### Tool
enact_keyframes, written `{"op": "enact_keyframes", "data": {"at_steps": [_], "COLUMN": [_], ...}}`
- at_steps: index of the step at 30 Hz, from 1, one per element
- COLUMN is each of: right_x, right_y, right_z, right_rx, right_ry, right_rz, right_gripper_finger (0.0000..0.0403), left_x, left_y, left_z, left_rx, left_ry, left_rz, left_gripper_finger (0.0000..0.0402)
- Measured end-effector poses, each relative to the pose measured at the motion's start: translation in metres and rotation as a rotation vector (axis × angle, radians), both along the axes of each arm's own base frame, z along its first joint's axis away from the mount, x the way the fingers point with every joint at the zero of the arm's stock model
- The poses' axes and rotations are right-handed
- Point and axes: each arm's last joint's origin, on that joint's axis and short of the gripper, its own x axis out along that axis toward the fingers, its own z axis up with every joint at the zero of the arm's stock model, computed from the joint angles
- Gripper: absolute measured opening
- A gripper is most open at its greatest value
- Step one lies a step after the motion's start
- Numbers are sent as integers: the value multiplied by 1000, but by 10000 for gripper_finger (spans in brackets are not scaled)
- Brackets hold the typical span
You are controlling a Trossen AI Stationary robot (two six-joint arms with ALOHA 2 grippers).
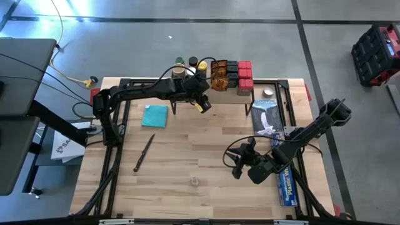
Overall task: Shelf spices
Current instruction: Put the brown seasoning bottle on the shelf
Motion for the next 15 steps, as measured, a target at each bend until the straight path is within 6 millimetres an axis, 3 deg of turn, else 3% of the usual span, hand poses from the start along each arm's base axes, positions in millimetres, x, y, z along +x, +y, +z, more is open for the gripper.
{"op": "enact_keyframes", "data": {"at_steps": [7, 15], "right_x": [0, 0], "right_y": [0, 0], "right_z": [0, 0], "right_rx": [0, 0], "right_ry": [0, 0], "right_rz": [0, 0], "right_gripper_finger": [76, 76], "left_x": [0, -2], "left_y": [-1, -1], "left_z": [0, -1], "left_rx": [-11, 77], "left_ry": [4, 58], "left_rz": [-23, 14], "left_gripper_finger": [231, 233]}}
